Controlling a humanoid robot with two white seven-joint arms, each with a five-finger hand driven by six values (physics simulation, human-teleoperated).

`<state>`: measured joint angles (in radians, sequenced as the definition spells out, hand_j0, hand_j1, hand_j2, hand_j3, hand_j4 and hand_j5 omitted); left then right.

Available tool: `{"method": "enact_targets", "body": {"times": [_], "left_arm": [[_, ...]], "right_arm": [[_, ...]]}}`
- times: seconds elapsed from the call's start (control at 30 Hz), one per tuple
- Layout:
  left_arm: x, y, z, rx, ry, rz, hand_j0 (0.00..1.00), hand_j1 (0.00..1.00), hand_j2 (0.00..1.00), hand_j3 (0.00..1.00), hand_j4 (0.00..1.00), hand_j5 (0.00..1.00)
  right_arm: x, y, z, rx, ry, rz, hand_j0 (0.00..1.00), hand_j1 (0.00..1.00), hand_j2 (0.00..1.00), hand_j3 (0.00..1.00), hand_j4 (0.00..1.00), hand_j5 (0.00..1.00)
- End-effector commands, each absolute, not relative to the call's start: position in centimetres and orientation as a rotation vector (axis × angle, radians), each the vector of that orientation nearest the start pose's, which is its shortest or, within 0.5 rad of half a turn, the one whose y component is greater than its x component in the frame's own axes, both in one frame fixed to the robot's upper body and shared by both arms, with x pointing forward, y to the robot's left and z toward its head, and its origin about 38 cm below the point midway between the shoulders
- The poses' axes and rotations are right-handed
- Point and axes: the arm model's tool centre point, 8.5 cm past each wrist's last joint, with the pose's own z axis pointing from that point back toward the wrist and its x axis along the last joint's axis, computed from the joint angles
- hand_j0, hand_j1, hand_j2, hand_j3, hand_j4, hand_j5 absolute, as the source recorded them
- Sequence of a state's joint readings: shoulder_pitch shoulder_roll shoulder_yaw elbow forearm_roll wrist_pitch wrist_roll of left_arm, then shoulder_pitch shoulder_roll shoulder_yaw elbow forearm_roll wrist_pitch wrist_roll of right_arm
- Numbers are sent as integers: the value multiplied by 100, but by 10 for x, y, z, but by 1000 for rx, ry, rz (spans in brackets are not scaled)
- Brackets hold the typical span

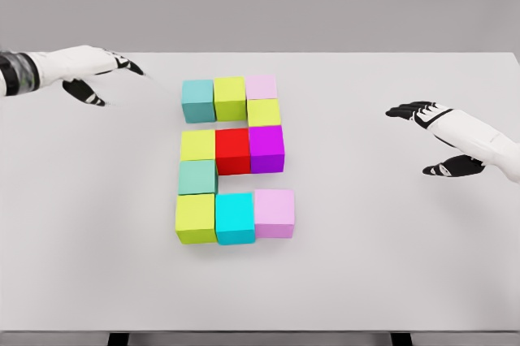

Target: Assemble the squares on the desktop into the number 2

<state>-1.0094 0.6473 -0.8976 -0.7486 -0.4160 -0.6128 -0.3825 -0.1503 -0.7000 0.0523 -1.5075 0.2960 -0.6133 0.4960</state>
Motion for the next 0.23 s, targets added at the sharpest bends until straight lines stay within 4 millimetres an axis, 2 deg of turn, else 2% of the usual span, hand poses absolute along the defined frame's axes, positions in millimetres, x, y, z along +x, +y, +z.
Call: {"method": "enact_targets", "body": {"times": [0.0,0.07,0.2], "left_arm": [[530,390,213,573,-1193,-1787,100,100,100,100,100,100],[523,410,215,596,-1157,-1773,100,100,100,100,100,100],[519,419,215,603,-1138,-1770,100,100,100,100,100,100]], "right_arm": [[375,-371,176,-382,-1608,1566,100,100,100,100,100,100],[375,-371,176,-382,-1608,1566,100,100,100,100,100,100],[375,-371,176,-382,-1608,1566,100,100,100,100,100,100]]}}
